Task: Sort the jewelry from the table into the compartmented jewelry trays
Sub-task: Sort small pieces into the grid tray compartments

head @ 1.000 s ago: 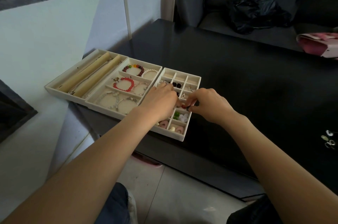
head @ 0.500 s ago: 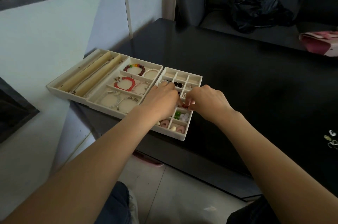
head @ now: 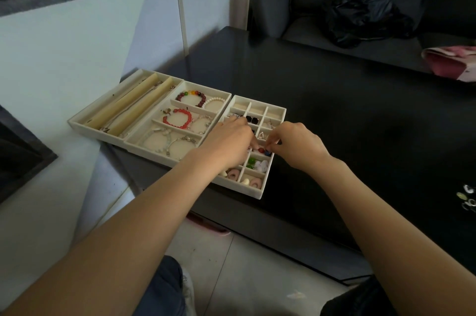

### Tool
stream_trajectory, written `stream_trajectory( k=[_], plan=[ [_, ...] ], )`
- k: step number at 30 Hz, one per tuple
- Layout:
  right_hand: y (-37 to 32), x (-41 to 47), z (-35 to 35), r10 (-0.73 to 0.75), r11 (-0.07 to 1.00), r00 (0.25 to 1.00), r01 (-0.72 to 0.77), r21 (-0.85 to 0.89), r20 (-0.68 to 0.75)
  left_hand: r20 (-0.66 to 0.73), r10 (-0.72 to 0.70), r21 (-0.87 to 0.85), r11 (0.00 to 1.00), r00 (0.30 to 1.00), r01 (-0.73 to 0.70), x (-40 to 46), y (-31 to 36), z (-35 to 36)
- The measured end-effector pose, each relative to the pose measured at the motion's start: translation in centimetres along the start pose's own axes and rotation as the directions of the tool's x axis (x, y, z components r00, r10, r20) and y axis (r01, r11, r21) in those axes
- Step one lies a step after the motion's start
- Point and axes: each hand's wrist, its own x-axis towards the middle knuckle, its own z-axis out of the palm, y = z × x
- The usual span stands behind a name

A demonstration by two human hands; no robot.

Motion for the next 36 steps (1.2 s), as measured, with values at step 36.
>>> stream_trajectory(
  k=[36],
  plan=[
    [7.7,-8.7,-3.3,0.198,0.954,0.952,-0.132,0.268,-0.235,-0.095,-0.154,-0.473,0.876,0.983,0.092,1.9,9.5,0.9]
  ],
)
